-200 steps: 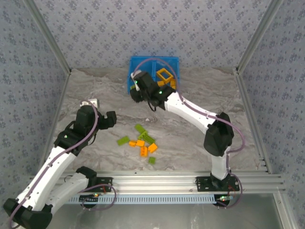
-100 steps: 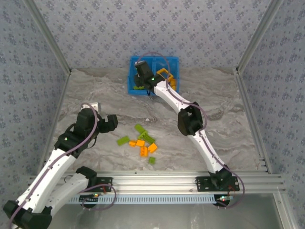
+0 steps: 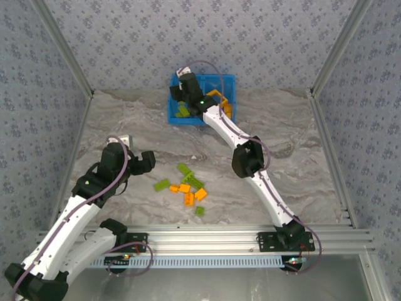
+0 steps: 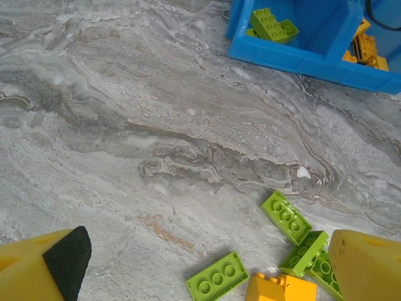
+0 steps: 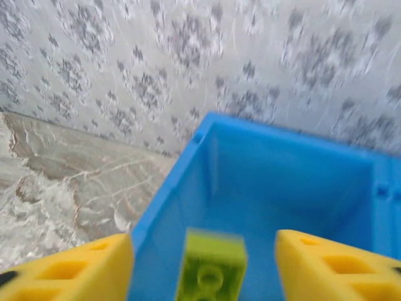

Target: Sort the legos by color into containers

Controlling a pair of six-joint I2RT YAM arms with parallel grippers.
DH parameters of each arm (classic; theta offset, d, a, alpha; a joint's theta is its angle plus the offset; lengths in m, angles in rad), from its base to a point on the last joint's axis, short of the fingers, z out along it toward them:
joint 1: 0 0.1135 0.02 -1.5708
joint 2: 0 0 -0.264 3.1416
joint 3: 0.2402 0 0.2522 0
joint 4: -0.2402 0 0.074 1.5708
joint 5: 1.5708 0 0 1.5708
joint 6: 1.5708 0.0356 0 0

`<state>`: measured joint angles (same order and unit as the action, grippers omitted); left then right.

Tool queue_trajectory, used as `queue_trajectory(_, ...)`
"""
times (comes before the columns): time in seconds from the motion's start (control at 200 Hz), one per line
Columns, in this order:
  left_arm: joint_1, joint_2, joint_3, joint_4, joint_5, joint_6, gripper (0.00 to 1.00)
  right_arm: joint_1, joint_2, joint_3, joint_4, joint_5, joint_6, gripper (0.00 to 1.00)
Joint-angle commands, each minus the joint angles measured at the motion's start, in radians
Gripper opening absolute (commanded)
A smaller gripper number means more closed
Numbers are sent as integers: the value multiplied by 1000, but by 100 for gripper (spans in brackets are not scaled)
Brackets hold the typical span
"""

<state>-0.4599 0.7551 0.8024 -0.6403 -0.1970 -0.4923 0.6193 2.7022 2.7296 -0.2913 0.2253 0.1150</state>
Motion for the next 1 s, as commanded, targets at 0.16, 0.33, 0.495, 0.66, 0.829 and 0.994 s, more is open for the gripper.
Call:
queue_trajectory(0.16,6,63,12,-12,50,-51,99,-12,-134,33,-133,1,-12,73)
queue_trajectory(0.33,5,208,36,-21,111,-80,99,-4,-398,-185,-273,-94,11,81)
queue_trajectory(0.495,-14,331,37,-32,135,-152,99,8,-808,-767,-120,-261,-14,92)
queue_trajectory(0.66,-78,399,-17,-27,138,-287,99,8,-1100,-1182,-31,-313,-24,100)
queue_trajectory(0.829,-119,519,-52,33,127,-449,99,10,-1211,-1374,-56,-319,16,100)
queue_trajectory(0.994,-122,607,-55,39,106,-556,99,18,-1222,-1470,-86,-370,81,100)
